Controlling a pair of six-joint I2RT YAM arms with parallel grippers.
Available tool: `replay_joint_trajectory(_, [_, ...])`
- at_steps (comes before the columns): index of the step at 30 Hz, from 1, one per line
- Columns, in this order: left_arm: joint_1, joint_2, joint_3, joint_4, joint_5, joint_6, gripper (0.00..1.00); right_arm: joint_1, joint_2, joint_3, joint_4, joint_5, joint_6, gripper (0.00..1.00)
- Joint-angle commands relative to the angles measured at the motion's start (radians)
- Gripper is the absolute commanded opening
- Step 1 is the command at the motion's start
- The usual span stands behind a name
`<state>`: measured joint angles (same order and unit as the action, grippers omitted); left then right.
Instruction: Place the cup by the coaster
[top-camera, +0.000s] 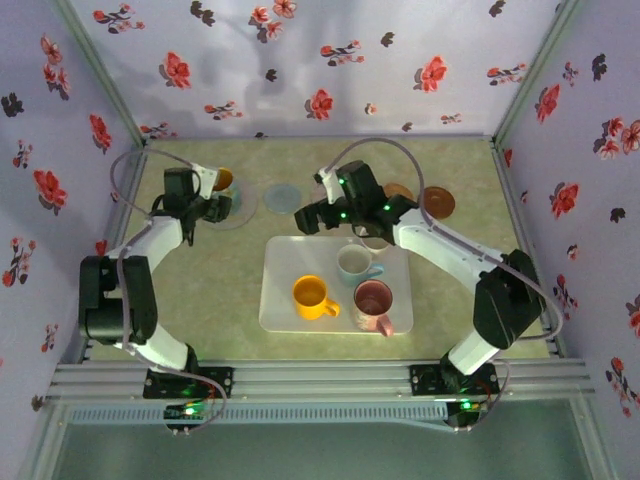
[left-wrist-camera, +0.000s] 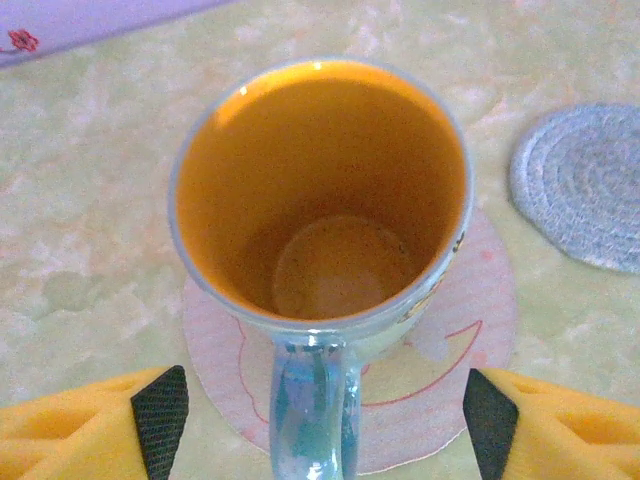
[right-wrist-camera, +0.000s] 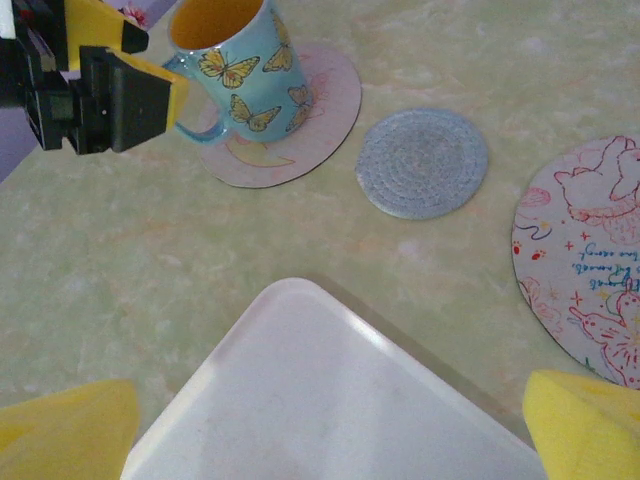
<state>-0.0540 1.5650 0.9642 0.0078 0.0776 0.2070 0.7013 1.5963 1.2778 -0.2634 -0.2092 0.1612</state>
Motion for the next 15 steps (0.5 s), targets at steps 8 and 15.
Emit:
replay_joint_trajectory(8, [0.008, -0.151, 0.015, -0.028, 0.023, -0.004, 1.00, 0.028, -0.102, -0.015, -0.086, 0.042, -0.083, 1.00])
replay_joint_trajectory(15, [0.008, -0.253, 0.065, -0.137, 0.113, 0.001, 1.00, 0.030, -0.190, -0.038, -0.184, 0.061, -0.142, 1.00])
